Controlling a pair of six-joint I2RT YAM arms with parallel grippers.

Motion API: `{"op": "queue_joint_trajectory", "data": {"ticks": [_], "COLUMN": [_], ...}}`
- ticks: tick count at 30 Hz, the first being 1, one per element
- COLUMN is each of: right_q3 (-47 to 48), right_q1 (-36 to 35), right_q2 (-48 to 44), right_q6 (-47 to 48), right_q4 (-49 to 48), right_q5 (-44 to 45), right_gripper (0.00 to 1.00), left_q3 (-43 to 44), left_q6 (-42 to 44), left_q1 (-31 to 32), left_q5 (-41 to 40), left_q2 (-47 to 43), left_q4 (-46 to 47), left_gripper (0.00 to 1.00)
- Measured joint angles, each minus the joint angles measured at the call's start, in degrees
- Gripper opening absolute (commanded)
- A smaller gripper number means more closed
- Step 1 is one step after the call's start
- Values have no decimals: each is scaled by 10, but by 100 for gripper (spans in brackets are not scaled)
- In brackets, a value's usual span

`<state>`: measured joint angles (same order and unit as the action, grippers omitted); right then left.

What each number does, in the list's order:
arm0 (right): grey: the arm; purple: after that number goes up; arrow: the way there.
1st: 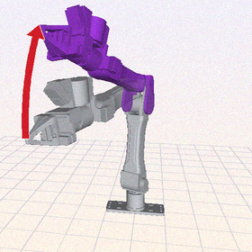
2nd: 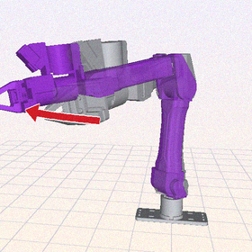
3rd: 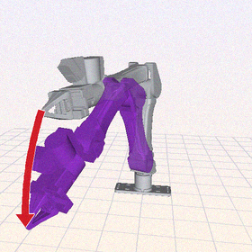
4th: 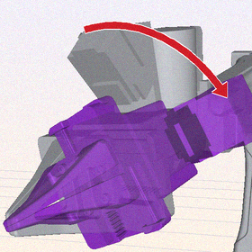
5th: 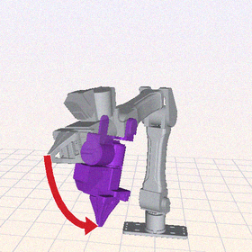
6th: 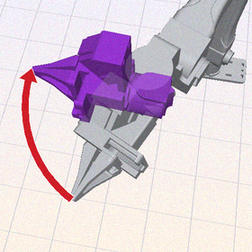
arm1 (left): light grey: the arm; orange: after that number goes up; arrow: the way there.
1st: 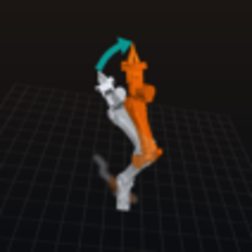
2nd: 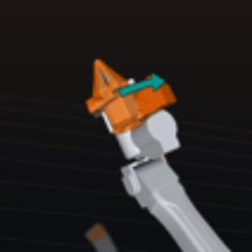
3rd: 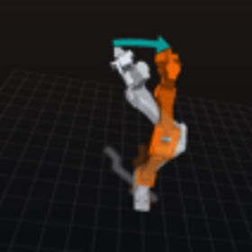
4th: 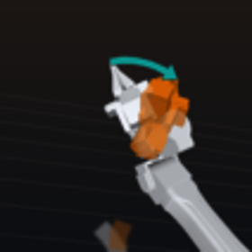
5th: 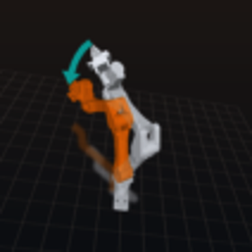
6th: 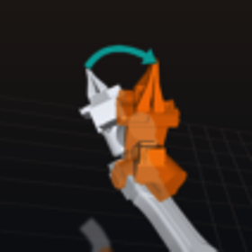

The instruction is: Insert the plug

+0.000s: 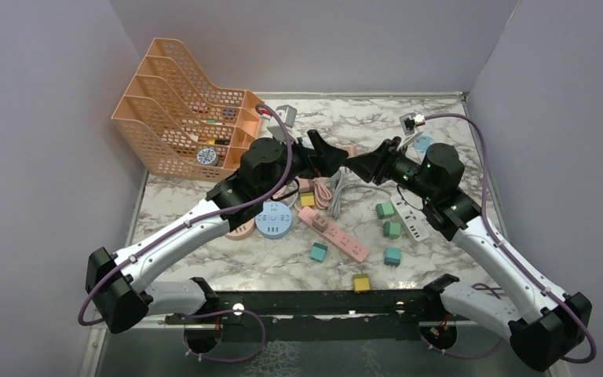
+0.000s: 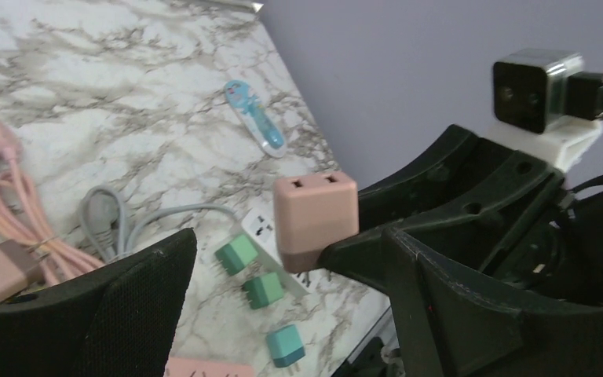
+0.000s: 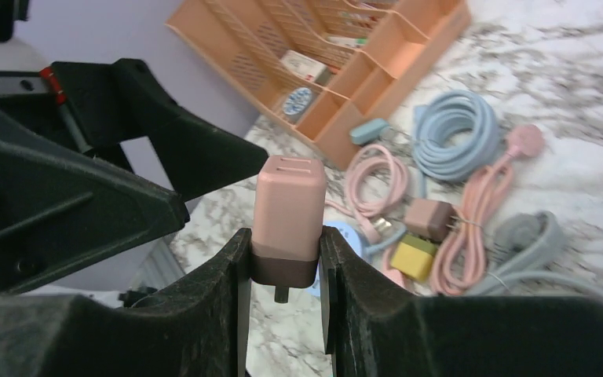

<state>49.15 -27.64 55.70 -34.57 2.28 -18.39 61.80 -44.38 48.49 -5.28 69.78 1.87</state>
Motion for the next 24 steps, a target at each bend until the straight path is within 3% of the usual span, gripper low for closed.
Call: {"op": "queue_joint_trajectory", "data": {"ticks": [9,17,24], "right_q3": [24,42,36], "right_q1": [0,0,0], "right_q2": [1,3,23], "right_q6": [-61,-120,-226], "right_q4": [-103,-181,-323], "right_q5": [-110,-174,-212], "right_gripper": [21,21,20], "left_q3": [28,21,13], "left_q6": [-34,-54,-110], "left_q1": [-3,-5,-8], "left_q5": [62,67,138], "left_q2": [-22,-99,-95], "left_q4": [31,35,115], "left_gripper": [85,90,66]}}
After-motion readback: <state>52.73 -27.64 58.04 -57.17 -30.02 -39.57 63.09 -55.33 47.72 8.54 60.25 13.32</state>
